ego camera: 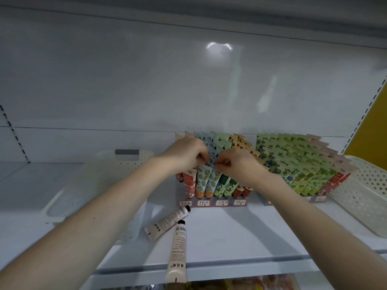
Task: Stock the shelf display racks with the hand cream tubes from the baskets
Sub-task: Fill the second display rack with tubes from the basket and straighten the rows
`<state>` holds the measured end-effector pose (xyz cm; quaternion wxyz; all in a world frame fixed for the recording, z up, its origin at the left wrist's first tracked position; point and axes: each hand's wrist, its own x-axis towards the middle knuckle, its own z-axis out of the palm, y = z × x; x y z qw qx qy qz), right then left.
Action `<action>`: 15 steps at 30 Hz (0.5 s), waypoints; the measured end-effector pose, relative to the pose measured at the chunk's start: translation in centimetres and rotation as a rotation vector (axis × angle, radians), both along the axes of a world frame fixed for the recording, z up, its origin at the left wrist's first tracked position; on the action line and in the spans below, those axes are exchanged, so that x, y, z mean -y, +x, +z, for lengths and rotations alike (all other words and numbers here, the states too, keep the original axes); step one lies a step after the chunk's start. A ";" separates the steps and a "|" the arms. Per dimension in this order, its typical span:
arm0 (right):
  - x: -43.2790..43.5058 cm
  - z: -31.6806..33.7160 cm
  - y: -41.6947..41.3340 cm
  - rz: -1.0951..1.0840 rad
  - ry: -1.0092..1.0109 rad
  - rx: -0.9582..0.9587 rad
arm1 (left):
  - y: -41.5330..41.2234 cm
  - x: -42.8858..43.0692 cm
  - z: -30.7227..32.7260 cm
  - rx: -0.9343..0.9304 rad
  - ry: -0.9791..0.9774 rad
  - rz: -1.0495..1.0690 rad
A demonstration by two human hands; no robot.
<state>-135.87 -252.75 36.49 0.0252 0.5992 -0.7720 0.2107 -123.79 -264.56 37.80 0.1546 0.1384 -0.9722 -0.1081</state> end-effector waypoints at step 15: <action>-3.1 -1.3 5.1 0.180 -0.143 0.017 | 8.9 -1.9 -4.1 -0.081 -0.104 0.160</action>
